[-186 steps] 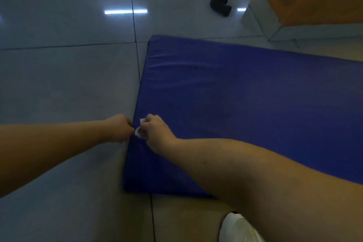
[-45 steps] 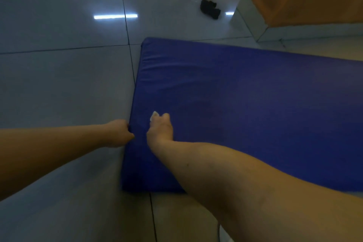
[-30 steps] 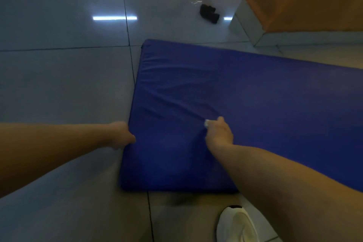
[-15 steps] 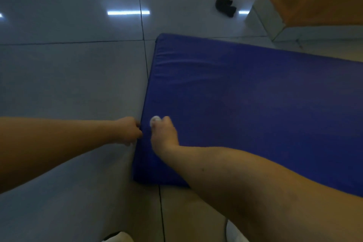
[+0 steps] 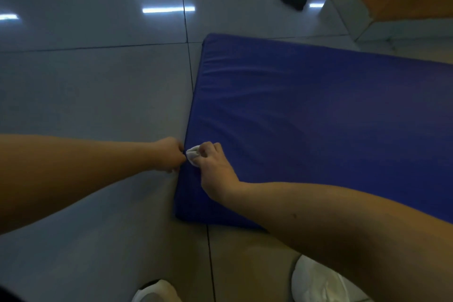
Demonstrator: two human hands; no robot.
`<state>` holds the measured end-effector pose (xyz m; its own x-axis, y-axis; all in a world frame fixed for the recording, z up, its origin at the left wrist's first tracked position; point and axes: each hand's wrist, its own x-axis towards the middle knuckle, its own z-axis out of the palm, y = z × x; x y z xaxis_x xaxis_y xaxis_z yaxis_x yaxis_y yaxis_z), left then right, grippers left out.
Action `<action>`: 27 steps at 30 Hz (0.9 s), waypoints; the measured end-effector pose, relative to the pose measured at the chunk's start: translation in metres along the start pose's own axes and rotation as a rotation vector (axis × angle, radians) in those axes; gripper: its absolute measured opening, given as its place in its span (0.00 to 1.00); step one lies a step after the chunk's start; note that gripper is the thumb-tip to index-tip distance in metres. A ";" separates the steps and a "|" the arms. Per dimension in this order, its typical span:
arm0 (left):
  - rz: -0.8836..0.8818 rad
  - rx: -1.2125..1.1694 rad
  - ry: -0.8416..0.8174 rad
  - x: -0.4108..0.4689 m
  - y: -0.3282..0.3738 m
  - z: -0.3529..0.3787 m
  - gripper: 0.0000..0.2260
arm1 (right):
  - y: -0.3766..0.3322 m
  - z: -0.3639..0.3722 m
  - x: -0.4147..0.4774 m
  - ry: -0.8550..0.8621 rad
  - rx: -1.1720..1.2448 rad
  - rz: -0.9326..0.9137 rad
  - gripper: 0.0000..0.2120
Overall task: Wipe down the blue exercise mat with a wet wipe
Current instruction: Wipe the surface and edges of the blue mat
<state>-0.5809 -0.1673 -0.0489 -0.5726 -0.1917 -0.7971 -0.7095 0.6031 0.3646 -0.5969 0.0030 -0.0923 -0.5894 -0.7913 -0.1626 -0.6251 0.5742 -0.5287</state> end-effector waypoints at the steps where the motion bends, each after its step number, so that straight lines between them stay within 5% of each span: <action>1: -0.001 0.010 0.000 0.001 0.000 0.000 0.10 | -0.001 -0.001 0.001 0.000 0.010 -0.002 0.24; 12: 0.007 0.050 -0.005 0.002 -0.003 -0.002 0.14 | -0.011 -0.016 0.028 -0.019 0.049 0.154 0.06; 20: 0.095 0.108 -0.010 -0.001 -0.011 -0.003 0.19 | 0.007 -0.041 0.035 -0.122 -0.056 0.144 0.07; 27: 0.150 0.042 0.009 -0.003 -0.019 0.000 0.17 | 0.080 -0.067 -0.013 0.014 0.013 0.440 0.06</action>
<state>-0.5657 -0.1781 -0.0529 -0.6748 -0.1033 -0.7308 -0.5976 0.6576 0.4588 -0.6737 0.0735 -0.0768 -0.8050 -0.4689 -0.3635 -0.3065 0.8532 -0.4220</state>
